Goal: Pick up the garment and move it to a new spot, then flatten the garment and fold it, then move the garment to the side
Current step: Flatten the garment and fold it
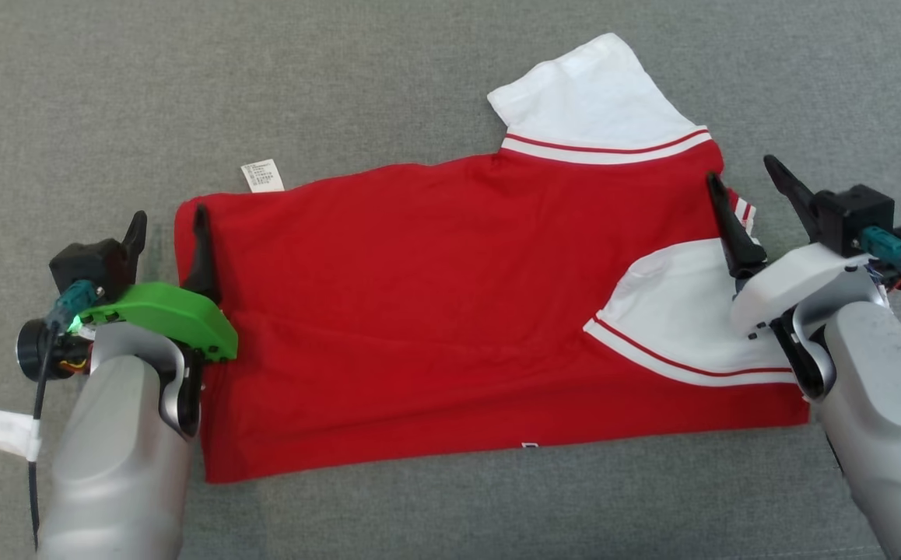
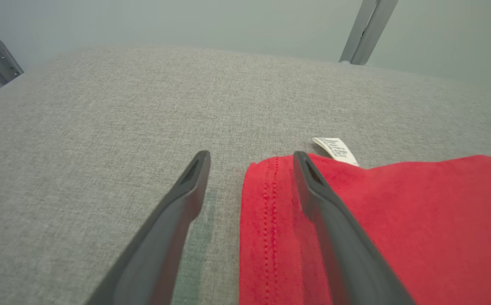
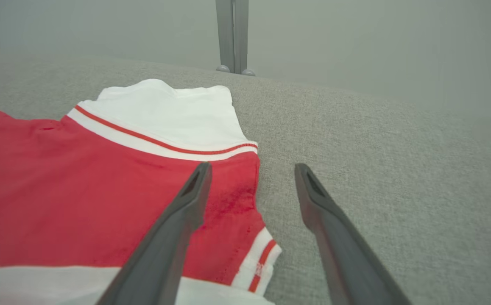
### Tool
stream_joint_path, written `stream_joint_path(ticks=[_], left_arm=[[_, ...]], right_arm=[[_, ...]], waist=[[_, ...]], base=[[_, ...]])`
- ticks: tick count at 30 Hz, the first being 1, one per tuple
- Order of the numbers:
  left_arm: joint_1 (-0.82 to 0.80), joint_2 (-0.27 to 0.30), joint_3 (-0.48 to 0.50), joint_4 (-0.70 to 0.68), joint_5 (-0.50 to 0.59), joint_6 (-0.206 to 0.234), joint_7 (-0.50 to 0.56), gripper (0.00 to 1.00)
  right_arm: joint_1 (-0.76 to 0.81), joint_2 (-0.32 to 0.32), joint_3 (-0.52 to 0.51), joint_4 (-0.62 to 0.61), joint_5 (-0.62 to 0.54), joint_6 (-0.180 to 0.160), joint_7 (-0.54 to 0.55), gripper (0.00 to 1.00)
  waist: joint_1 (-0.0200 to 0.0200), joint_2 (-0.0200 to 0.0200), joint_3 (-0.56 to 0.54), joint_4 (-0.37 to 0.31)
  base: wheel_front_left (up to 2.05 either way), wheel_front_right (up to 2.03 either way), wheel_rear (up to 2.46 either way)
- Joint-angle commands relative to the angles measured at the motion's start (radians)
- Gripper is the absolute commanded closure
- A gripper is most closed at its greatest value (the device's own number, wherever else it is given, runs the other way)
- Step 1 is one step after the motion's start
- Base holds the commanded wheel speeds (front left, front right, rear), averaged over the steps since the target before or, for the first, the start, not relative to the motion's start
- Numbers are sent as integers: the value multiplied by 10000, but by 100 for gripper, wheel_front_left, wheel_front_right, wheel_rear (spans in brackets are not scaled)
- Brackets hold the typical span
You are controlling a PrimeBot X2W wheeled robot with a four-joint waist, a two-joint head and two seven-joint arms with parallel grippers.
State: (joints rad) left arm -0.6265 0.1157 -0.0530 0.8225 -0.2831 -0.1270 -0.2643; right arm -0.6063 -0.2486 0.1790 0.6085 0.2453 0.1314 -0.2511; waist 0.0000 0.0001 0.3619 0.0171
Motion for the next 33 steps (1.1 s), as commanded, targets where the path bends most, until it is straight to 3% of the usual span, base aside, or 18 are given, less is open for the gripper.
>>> stream_joint_path(ticks=[1,4,6,7,13,25,31,32,33], left_arm=[[-357,129,-13,308,57,-22,8,0],[-778,185,-145,1099,35,-36,8,2],[-999,186,-259,1474,46,-42,18,53],[-1046,166,-380,1660,102,-41,26,100],[-1359,-27,-1086,1992,-212,-38,52,100],[-1334,-484,-1943,-231,-713,-41,8,100],[-1262,-568,-2279,-609,-1049,-41,8,100],[-1249,-578,-2303,-642,-1078,-41,8,100],[-1242,-585,-2321,-674,-1100,-41,8,100]], right_arm=[[-308,-64,107,133,-97,-16,-13,0],[-757,-39,336,453,-151,-16,-18,0],[-1076,-31,462,678,-197,-16,-6,0],[-1249,-45,535,816,-193,-16,39,0],[-2447,-206,994,1610,-353,-16,437,0],[-5106,-396,695,3867,-1179,-16,1366,0],[-5842,-212,126,5173,-1673,-16,2050,0],[-5814,-113,123,5383,-1785,-12,2159,54],[-5823,-85,54,5500,-1843,-10,2120,91]], waist=[[0,-1,362,-56],[0,-1,573,-51],[0,-1,680,-17],[0,-1,728,19],[0,-1,965,412],[0,-1,1683,2014],[0,-1,1857,2366],[0,-1,1858,2386],[0,-1,1860,2389]], base=[[0,0,0],[0,0,0],[0,0,0],[0,0,0],[0,0,0],[0,0,0],[0,0,0],[0,0,0],[0,0,0]])
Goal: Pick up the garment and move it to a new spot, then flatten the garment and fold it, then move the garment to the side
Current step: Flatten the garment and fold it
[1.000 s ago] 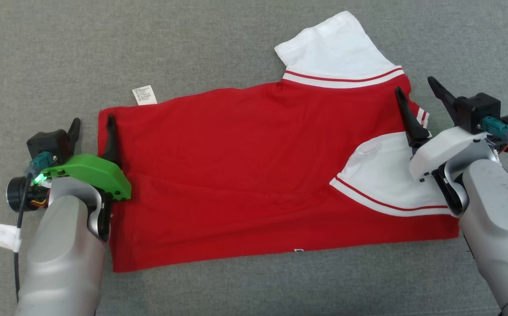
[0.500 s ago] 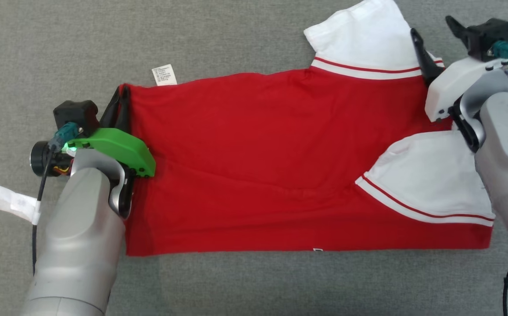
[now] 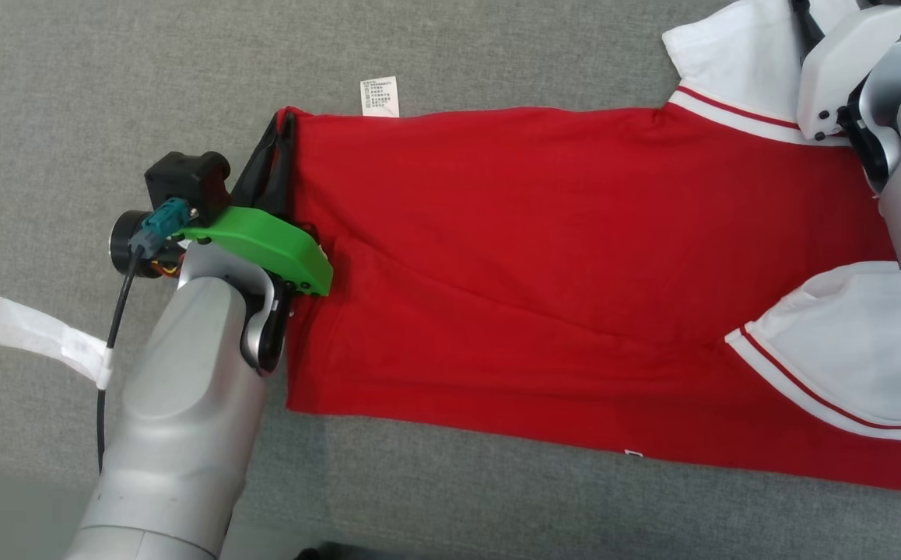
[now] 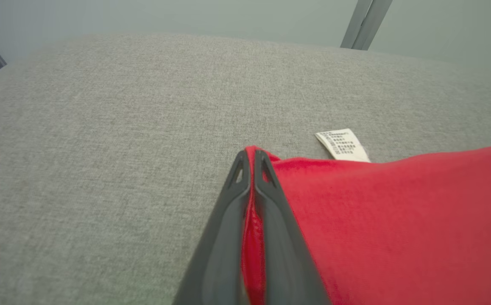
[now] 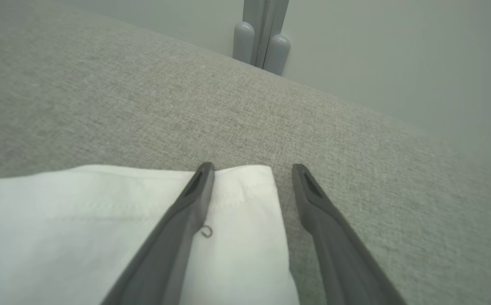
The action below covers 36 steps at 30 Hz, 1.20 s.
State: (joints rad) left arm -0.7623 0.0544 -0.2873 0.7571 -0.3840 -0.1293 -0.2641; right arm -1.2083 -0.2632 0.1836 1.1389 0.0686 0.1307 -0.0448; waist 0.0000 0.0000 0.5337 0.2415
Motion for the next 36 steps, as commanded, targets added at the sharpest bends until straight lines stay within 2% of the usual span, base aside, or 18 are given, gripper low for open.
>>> stream_joint_path(ticks=[1,8,14,19,27,36], left_arm=[[123,17,2,-58,-126,-18,6,100],[364,110,594,-587,114,-10,6,100],[794,228,1282,-1315,643,-8,6,100],[1336,375,1731,-1837,1062,-8,6,100],[2735,484,2264,-2041,1509,-9,6,100],[4299,288,2501,-1813,1806,-9,6,100]], right_arm=[[165,95,-59,262,-174,-2,-92,100],[-286,52,-1045,-30,-650,-9,-1833,100],[249,526,-2004,-1189,-725,-9,-2202,100],[1370,990,-2316,-2823,-447,-9,-2207,100],[3991,1122,-1889,-4707,723,-7,-2209,100],[7140,1037,-1549,-5494,1968,-7,-2212,100]], waist=[[0,0,138,133],[0,0,-151,-223],[0,0,-791,-768],[0,0,-1424,-1284],[0,0,-2532,-1996],[0,0,-3303,-2337]], base=[[0,0,0],[0,0,0],[0,0,0],[0,0,0],[0,0,0],[0,0,0]])
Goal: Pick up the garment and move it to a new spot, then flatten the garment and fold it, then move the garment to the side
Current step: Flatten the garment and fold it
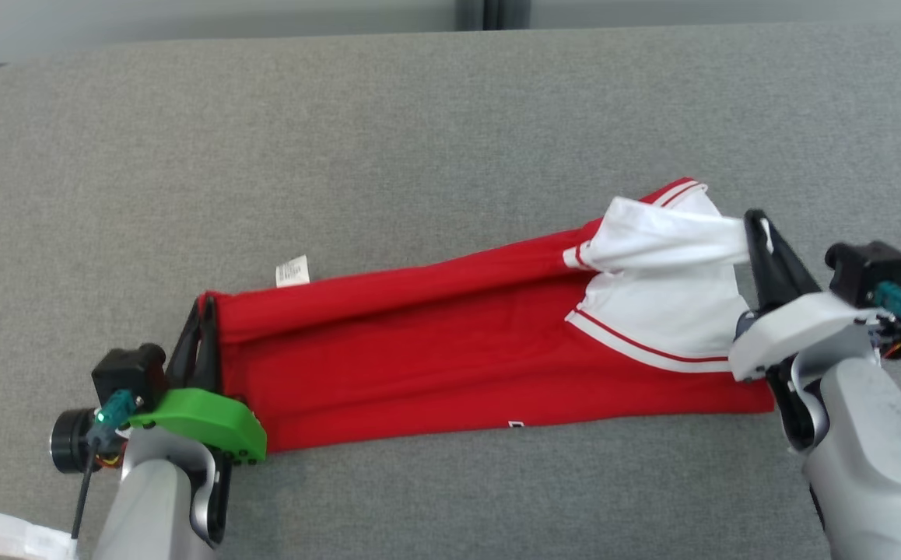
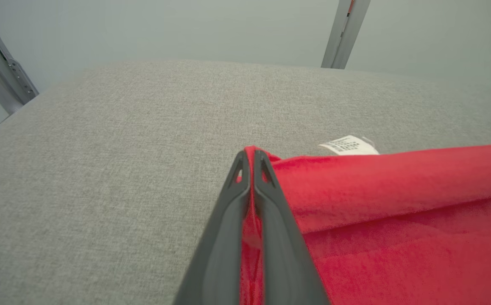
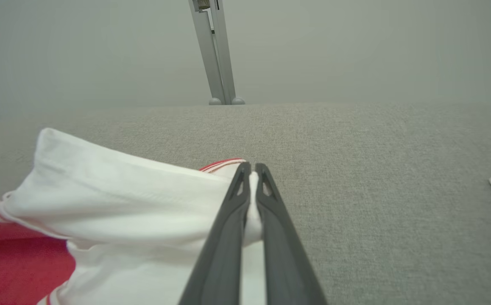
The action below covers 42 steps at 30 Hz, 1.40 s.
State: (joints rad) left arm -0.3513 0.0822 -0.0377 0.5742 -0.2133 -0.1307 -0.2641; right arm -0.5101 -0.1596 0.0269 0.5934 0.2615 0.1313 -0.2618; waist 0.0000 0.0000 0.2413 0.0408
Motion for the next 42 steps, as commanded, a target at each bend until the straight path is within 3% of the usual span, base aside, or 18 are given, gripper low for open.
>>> stream_joint_path(ticks=[1,3,5,6,14,24,25,26,27,31,36,39,42], left_arm=[[340,-22,-8,36,101,5,6,100],[692,-78,138,66,41,5,6,100],[999,-159,163,49,123,5,6,18],[1143,-187,185,-42,188,3,6,0],[2139,-296,468,-1245,3,377,6,0],[2184,-291,-424,-1768,-679,798,6,0],[2159,-293,-459,-1778,-679,813,6,0],[2135,-293,-486,-1797,-698,825,6,0],[2126,-292,-491,-1826,-702,842,6,0],[2241,-294,-458,-1880,-601,863,6,0],[2310,-295,-569,-1915,-573,793,6,0],[2295,-290,-794,-1876,-526,726,6,0],[2302,-289,-919,-1809,-474,709,6,0]], right_arm=[[400,27,72,-25,117,-13,-42,100],[798,59,178,95,237,-14,-42,100],[1024,71,281,134,224,-13,-42,60],[1141,92,293,196,264,-13,-42,0],[808,-47,103,640,276,-13,-41,0],[209,155,683,3141,712,-4,851,0],[266,195,768,3315,805,-4,916,40],[301,219,855,3477,925,-4,926,73],[297,199,909,3574,1010,-4,859,100],[225,-94,793,3899,1211,-19,454,100],[-155,-815,-283,3731,899,-25,-29,100],[14,-912,-1262,2599,203,-14,-37,100],[421,-470,-1905,1369,-368,-14,-34,100]], waist=[[0,0,-420,-341],[0,0,-493,-358],[0,0,-544,-349],[0,0,-561,-321],[0,0,-568,144],[0,0,-453,835],[0,0,-452,851],[0,0,-453,855],[0,0,-455,846],[0,0,-538,628],[0,0,-653,271],[0,0,-738,92],[0,0,-843,-27]], base=[[0,0,0],[0,0,0],[0,0,0],[0,0,0],[0,0,0],[0,0,0],[0,0,0],[0,0,0],[0,0,0],[0,0,0],[0,0,0],[0,0,0],[0,0,0]])
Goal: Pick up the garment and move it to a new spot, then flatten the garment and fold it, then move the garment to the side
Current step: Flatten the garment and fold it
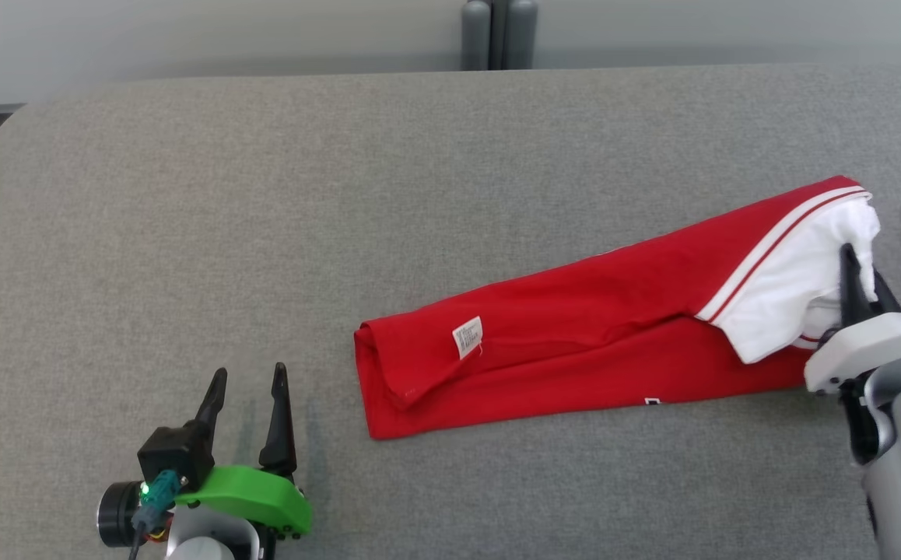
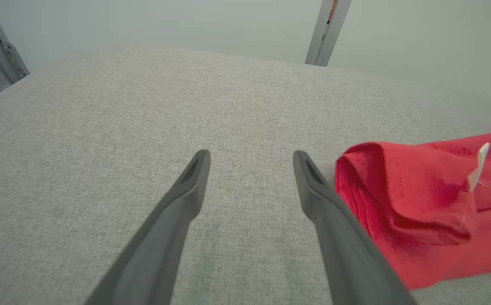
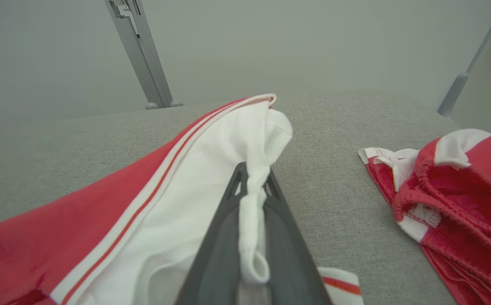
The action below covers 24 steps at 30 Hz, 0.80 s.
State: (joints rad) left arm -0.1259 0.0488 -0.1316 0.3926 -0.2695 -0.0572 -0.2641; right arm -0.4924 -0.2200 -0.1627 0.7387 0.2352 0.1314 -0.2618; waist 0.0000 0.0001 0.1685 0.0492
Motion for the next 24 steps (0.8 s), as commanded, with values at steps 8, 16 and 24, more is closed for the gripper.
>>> stream_joint_path(ticks=[8,16,24], left_arm=[[120,43,-48,104,87,-48,6,0],[98,43,-391,243,-93,-38,6,0],[-9,43,-675,472,-206,44,6,0]], right_arm=[[940,1346,1793,-2592,63,-15,-40,100],[508,1633,5470,-2815,1440,-15,43,100],[-528,1666,8669,-2225,3095,-13,82,62]], waist=[[0,-1,-279,-166],[0,-1,-273,325],[0,-1,-294,1049]], base=[[0,0,0],[0,0,0],[0,0,0]])
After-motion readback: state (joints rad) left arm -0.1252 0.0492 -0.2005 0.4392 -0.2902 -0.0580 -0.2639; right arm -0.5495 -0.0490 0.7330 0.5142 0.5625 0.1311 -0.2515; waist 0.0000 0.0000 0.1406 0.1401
